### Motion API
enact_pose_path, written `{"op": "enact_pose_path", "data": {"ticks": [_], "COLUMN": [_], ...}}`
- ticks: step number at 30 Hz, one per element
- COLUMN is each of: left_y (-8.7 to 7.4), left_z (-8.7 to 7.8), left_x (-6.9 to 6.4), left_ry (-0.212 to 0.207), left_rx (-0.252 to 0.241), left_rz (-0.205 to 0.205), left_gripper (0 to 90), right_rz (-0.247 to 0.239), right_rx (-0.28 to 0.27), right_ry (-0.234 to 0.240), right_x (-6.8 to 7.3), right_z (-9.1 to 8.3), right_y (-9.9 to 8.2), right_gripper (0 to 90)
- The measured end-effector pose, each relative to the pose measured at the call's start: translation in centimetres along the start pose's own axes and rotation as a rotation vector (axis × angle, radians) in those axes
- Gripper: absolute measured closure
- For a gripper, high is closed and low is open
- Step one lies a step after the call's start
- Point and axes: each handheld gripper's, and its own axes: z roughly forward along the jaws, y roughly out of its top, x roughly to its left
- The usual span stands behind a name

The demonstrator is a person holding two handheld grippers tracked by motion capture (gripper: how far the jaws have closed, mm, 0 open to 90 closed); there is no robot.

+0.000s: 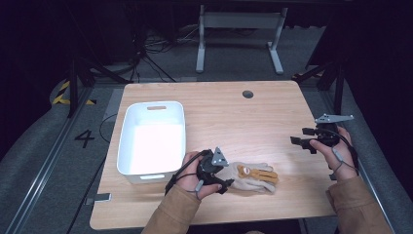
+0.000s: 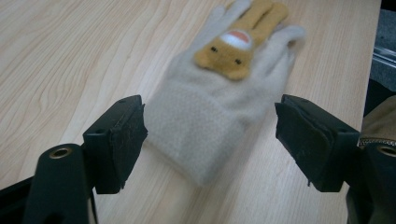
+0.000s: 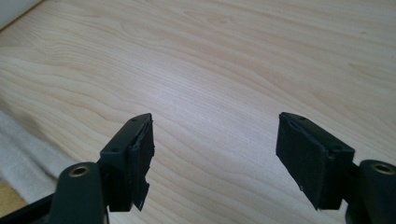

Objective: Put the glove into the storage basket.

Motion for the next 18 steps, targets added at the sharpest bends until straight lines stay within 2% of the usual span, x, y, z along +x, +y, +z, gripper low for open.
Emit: {"op": "enact_pose_path", "data": {"ticks": [6, 9, 12, 16, 18], "left_y": [0.3, 0.5, 0.8, 1.0, 1.2], "left_z": [0.9, 2.0, 3.0, 3.9, 4.6], "left_x": [0.3, 0.5, 0.6, 0.8, 0.7], "left_ry": [-0.029, -0.044, -0.057, -0.066, -0.078], "left_rx": [0.014, 0.039, 0.044, 0.045, 0.037], "left_rz": [0.018, 0.030, 0.049, 0.055, 0.084], "left_gripper": [23.4, 22.8, 22.2, 21.7, 21.7], "right_rz": [0.013, 0.018, 0.017, 0.013, 0.013], "right_rx": [0.007, 0.009, 0.014, 0.012, 0.013], "right_ry": [0.005, 0.027, 0.033, 0.036, 0.045], "right_x": [-0.3, -0.3, -0.3, -0.3, -0.3], "right_z": [0.1, 0.2, 0.2, 0.2, 0.3], "right_y": [-0.2, -0.2, -0.2, -0.2, -0.2], "right_gripper": [28.7, 29.2, 29.3, 29.3, 29.6]}}
